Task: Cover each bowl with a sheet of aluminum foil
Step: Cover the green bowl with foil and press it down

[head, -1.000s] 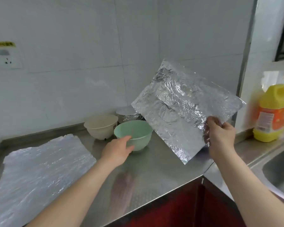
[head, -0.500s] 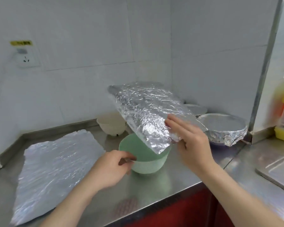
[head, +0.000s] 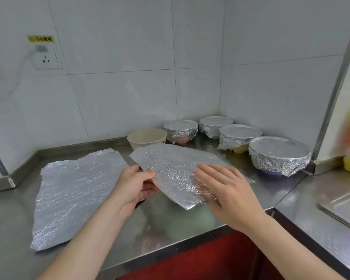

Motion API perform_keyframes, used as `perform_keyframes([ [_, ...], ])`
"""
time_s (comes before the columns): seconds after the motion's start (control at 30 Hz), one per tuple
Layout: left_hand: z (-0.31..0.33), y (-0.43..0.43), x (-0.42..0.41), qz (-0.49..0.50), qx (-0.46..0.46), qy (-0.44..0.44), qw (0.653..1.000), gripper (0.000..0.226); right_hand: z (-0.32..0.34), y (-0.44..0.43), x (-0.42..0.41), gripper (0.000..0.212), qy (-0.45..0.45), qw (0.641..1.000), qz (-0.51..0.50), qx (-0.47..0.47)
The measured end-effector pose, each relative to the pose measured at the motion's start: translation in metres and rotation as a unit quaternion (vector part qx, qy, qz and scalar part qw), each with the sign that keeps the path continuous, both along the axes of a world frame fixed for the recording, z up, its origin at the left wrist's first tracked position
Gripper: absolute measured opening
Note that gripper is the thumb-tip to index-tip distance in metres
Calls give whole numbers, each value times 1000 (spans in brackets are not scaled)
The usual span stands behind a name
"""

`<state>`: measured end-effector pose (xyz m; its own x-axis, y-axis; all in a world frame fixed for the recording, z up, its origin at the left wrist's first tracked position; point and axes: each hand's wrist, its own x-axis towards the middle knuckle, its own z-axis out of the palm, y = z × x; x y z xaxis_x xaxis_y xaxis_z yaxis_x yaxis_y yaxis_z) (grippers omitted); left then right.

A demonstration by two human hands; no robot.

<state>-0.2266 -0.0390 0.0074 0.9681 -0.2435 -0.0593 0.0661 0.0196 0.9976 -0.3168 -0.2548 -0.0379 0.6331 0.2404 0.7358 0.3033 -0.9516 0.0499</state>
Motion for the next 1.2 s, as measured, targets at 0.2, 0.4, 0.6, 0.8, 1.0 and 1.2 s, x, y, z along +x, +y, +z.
perform_keyframes([
  [0.2,1,3,2,-7,20,14,1000,15,-6,-7,9,65,49,999,17,0],
  [0.4,-8,24,8,48,287,-218,932,83,7,-10,7,46,76,993,68,60],
  [0.6,-26,13,21,-123,496,-519,685,70,16,-16,7,65,195,954,102,203],
  [0.8,-18,7,32,-139,410,-612,661,52,23,-39,10,59,202,957,59,199],
  [1.0,-23,9,31,-129,444,-640,613,56,0,-57,4,64,154,987,17,44],
  [1.2,-25,4,18,-110,402,-686,596,32,-18,-65,1,55,89,995,16,52],
])
